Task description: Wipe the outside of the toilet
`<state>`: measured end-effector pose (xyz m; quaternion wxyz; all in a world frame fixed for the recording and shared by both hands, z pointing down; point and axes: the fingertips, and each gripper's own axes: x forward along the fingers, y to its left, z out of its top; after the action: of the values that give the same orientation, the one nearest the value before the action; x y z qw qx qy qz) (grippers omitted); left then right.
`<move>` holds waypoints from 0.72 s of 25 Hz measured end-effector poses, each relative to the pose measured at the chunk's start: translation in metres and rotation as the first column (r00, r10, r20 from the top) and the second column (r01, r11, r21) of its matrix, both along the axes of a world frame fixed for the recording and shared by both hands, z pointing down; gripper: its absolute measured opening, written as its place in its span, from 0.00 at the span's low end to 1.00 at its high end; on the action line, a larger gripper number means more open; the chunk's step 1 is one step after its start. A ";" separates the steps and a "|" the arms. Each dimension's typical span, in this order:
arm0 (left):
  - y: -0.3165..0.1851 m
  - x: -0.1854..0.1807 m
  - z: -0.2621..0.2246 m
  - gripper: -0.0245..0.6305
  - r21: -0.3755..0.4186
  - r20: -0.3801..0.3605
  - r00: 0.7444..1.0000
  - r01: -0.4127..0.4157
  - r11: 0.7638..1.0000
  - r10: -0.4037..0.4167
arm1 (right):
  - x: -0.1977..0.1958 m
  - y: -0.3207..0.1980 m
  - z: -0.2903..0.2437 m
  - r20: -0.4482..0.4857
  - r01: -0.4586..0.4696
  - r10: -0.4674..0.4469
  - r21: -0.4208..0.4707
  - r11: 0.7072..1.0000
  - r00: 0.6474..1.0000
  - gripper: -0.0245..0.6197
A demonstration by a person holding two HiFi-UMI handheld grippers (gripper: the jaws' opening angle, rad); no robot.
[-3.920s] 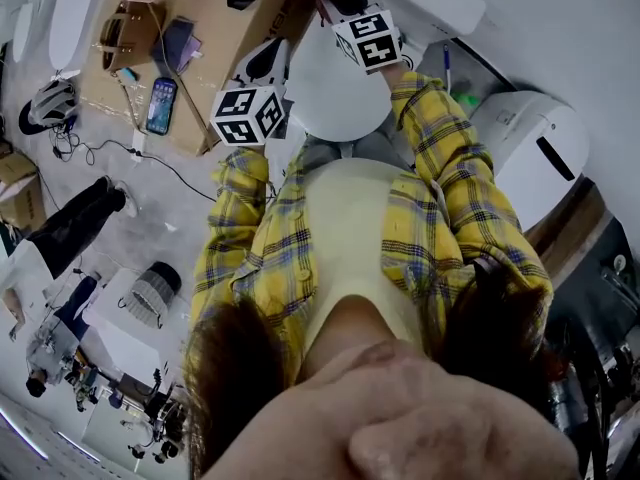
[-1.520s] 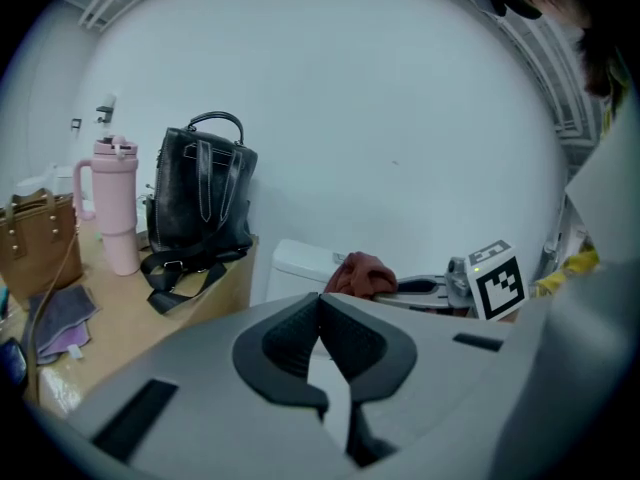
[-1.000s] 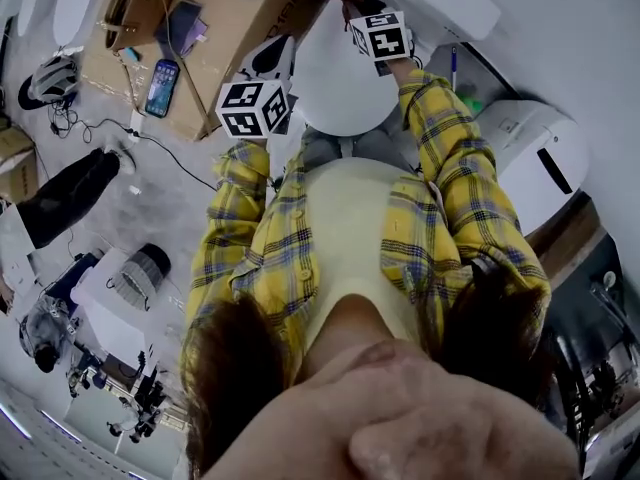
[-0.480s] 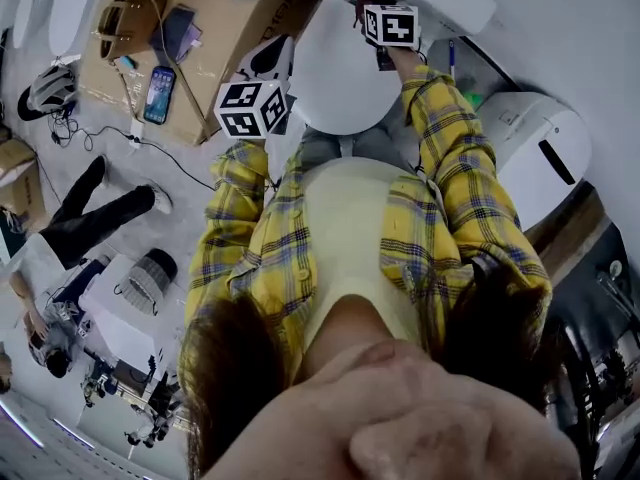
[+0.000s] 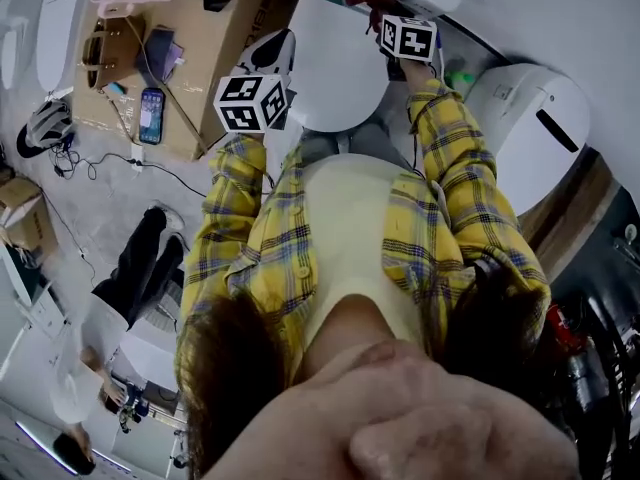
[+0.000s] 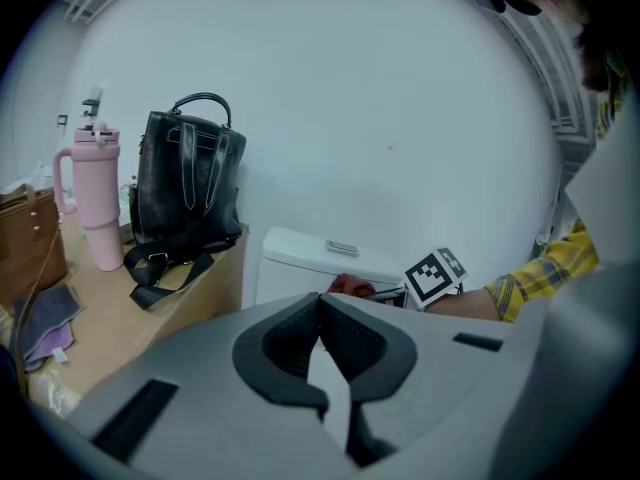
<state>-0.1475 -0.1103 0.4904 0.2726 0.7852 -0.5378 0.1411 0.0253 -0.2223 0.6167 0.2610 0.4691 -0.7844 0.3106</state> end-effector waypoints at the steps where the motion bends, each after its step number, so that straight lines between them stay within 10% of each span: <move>1: -0.001 0.003 0.000 0.05 0.000 -0.001 1.000 -0.012 1.000 0.012 | 0.010 0.002 0.000 -0.004 -0.021 0.021 0.000 1.000 1.000 0.18; 18: -0.011 0.046 0.004 0.05 -0.001 -0.017 0.989 -0.144 0.990 0.144 | 0.132 0.039 -0.002 -0.050 -0.243 0.244 0.021 0.970 0.969 0.18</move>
<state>-0.1020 -0.1213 0.4947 0.2671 0.8228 -0.4772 0.1544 0.1569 -0.1834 0.6150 0.2377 0.5717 -0.7161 0.3223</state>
